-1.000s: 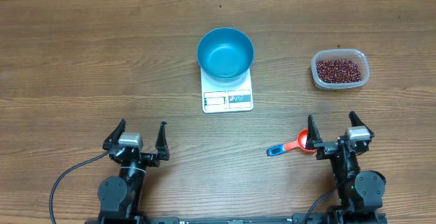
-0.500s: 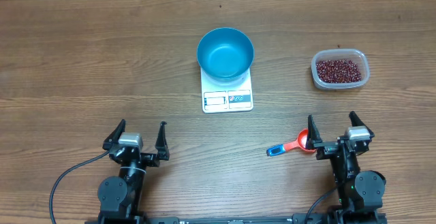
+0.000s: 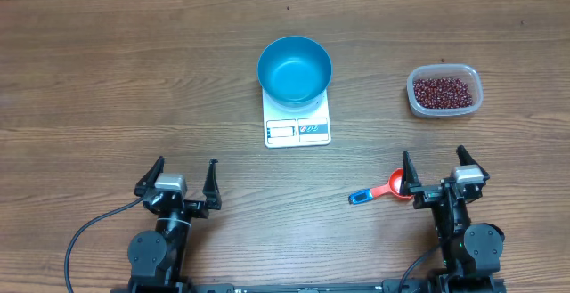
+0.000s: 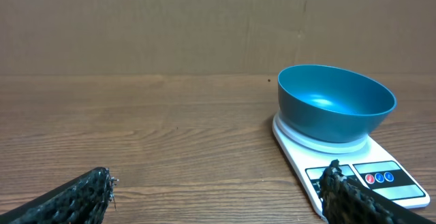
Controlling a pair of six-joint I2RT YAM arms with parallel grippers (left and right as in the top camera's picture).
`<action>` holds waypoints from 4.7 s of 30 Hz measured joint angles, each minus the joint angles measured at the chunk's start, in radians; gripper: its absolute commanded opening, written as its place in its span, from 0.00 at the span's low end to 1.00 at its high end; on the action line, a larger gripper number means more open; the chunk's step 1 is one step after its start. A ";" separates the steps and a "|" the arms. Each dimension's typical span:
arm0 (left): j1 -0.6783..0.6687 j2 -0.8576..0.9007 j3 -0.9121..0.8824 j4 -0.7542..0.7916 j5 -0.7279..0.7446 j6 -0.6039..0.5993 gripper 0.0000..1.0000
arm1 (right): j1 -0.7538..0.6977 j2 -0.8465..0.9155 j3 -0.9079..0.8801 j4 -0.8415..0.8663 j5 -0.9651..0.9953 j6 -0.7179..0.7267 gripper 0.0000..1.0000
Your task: Scoop item into bowl and weigh 150g on scale
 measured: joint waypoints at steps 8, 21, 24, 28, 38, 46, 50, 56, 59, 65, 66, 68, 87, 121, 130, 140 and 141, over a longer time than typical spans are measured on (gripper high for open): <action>0.000 0.000 0.000 0.000 0.000 0.000 1.00 | 0.000 0.000 0.000 0.000 0.000 0.000 1.00; 0.000 0.000 0.000 0.000 0.000 0.000 0.99 | 0.000 0.000 0.000 0.000 0.000 0.000 1.00; 0.000 0.000 0.000 0.000 0.000 0.000 1.00 | 0.000 0.000 0.000 0.000 0.000 0.000 1.00; 0.000 0.000 0.000 0.000 0.000 0.000 1.00 | 0.000 0.000 0.000 0.000 0.000 0.000 1.00; 0.000 0.000 0.000 0.000 0.000 0.000 1.00 | 0.000 0.000 0.000 0.000 0.000 -0.001 1.00; 0.000 0.000 0.000 0.000 0.000 0.000 1.00 | 0.000 0.000 0.000 0.000 0.000 0.000 1.00; 0.000 0.000 0.000 0.000 0.000 0.000 0.99 | 0.000 0.000 0.000 0.001 0.000 0.000 1.00; 0.000 0.000 0.000 0.000 0.000 0.000 1.00 | 0.000 0.000 0.000 0.001 0.000 0.000 1.00; 0.000 0.000 0.000 0.004 0.008 0.000 1.00 | 0.000 0.000 0.000 0.000 0.000 0.000 1.00; 0.000 0.000 0.000 0.016 0.048 0.000 1.00 | 0.000 0.000 0.000 0.000 0.000 0.000 1.00; 0.000 0.000 0.000 0.019 0.053 0.000 1.00 | 0.000 0.000 0.000 0.000 0.000 0.000 1.00; 0.000 0.000 0.000 0.019 0.063 0.000 1.00 | 0.000 0.000 0.000 0.000 0.000 0.000 1.00; 0.000 0.463 0.346 0.017 0.207 0.098 1.00 | 0.000 0.000 0.000 0.001 0.000 -0.001 1.00; -0.477 1.356 1.471 -0.937 0.241 0.236 1.00 | 0.000 0.856 1.457 -1.165 -0.060 0.307 1.00; -0.488 1.540 1.477 -0.903 0.308 0.217 0.58 | 0.000 0.990 1.522 -1.141 -0.061 0.307 1.00; -0.647 1.792 1.477 -0.811 0.305 0.200 0.55 | -0.354 1.098 1.679 -1.239 -0.386 0.284 0.96; -0.673 1.807 1.478 -0.783 0.290 0.190 0.55 | -0.402 1.122 1.684 -1.254 -0.441 0.264 0.96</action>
